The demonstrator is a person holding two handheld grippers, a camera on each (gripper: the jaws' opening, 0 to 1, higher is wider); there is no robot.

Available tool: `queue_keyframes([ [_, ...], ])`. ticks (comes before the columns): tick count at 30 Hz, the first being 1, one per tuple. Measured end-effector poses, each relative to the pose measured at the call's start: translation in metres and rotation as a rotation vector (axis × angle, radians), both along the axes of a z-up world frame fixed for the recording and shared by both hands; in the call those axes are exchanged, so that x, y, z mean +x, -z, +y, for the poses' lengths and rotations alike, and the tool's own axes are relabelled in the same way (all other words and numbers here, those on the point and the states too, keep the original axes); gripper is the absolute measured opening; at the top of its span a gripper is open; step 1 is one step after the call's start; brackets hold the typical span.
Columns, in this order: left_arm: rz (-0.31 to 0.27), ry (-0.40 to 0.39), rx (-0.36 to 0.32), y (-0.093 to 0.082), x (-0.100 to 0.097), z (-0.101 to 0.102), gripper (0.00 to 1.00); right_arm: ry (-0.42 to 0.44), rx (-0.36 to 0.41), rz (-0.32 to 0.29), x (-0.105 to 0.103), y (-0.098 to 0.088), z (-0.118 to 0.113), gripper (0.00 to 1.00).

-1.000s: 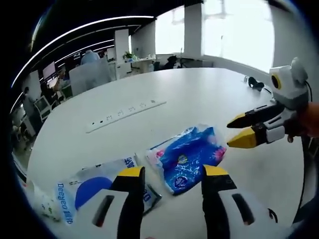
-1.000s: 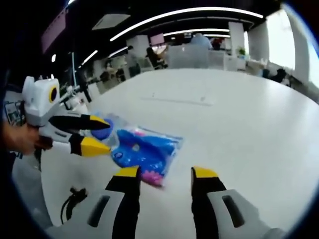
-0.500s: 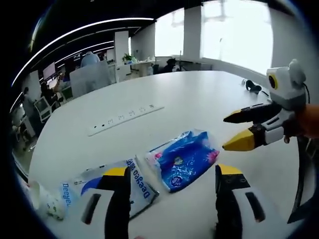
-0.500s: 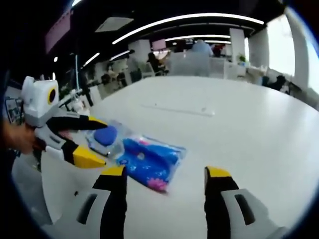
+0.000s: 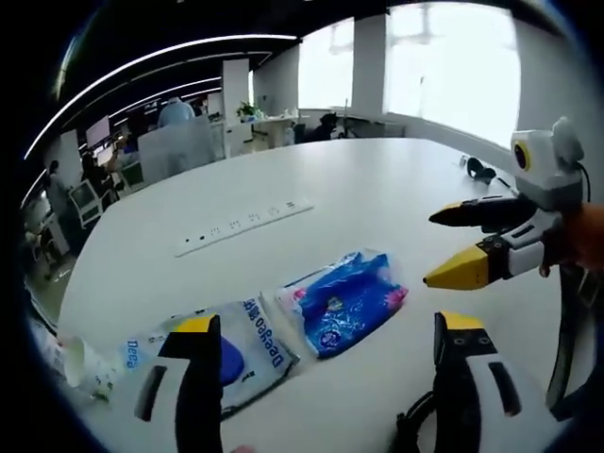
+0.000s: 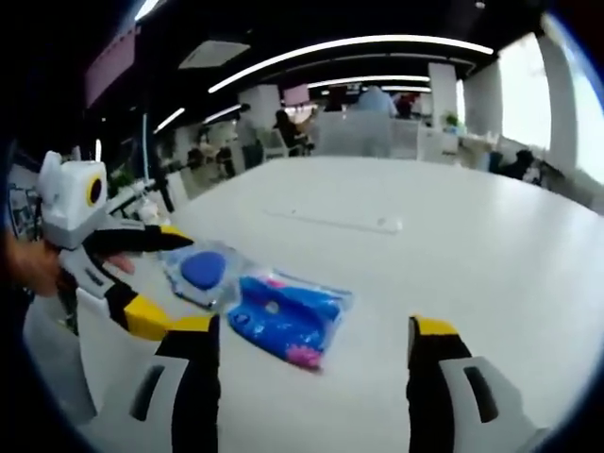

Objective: Arrange the tabletop items into an orderly group along one side of the table until the central work area is clear of visible clutter.

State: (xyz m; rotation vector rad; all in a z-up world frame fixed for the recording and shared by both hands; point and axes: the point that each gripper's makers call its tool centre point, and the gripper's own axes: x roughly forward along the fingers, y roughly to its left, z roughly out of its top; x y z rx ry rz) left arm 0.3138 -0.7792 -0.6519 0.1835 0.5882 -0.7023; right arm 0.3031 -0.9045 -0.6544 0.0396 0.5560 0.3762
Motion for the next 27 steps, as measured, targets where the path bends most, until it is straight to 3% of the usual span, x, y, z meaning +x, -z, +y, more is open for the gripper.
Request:
queue_keyframes([
  [13,-0.019,0.010,0.017,-0.013,-0.016,0.009,0.98,0.004,-0.012,-0.009,-0.020,-0.007,0.009,0.92],
  [27,-0.045,0.016,-0.001,-0.032,-0.023,0.017,0.99,0.006,-0.028,-0.038,-0.029,-0.023,0.015,0.94],
])
